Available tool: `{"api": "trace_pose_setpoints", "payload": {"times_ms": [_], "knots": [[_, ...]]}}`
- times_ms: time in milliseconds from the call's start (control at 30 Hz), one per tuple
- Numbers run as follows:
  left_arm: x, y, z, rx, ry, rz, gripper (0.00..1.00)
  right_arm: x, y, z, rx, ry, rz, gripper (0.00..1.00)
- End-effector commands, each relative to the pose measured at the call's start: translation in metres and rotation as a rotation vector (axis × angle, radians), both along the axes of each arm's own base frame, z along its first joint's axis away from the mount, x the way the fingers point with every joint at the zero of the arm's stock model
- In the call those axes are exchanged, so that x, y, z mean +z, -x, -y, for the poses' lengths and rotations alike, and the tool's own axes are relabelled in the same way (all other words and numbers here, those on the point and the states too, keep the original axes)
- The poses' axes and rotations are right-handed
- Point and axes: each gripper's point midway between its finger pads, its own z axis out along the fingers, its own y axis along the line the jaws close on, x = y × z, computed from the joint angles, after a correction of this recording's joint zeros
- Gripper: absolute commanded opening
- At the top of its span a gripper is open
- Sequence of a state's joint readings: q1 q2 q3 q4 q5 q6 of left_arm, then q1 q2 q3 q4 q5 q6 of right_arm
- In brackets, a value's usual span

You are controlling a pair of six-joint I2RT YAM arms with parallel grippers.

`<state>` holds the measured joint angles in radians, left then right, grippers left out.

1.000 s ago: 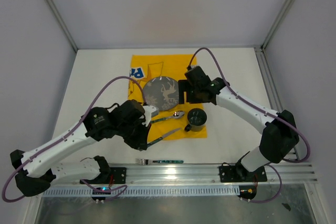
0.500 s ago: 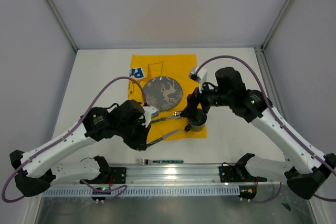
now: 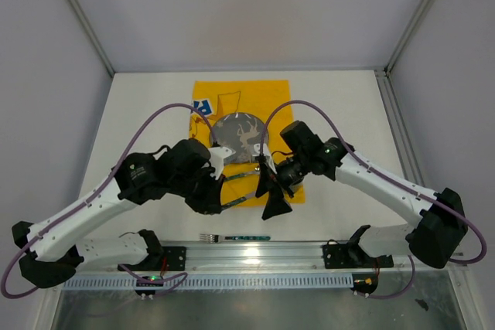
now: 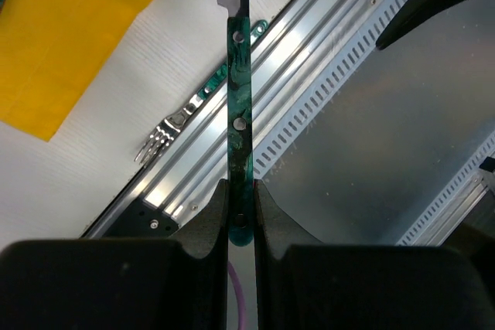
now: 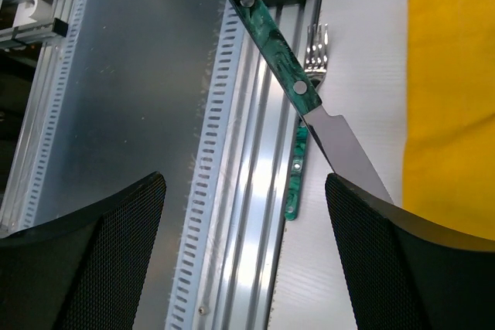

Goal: Set the dinner table for one person

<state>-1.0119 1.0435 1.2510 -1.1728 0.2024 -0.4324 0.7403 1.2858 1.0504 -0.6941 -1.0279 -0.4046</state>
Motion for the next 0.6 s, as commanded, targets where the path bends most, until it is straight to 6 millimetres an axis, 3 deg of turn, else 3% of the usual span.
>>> {"api": "trace_pose_setpoints", "payload": {"times_ms": [0,267,567], "knots": [[0.032,-0.010,0.022,-0.032,0.115,0.066,0.00,0.015,0.005,-0.010,0.059,-0.086,0.074,0.88],[0.044,-0.016,0.027,-0.037,0.116,0.085,0.00,0.009,-0.003,-0.015,0.050,-0.036,0.081,0.88],[0.025,-0.018,0.059,-0.091,0.130,0.010,0.00,0.005,-0.008,-0.020,0.032,-0.033,0.074,0.87]]}}
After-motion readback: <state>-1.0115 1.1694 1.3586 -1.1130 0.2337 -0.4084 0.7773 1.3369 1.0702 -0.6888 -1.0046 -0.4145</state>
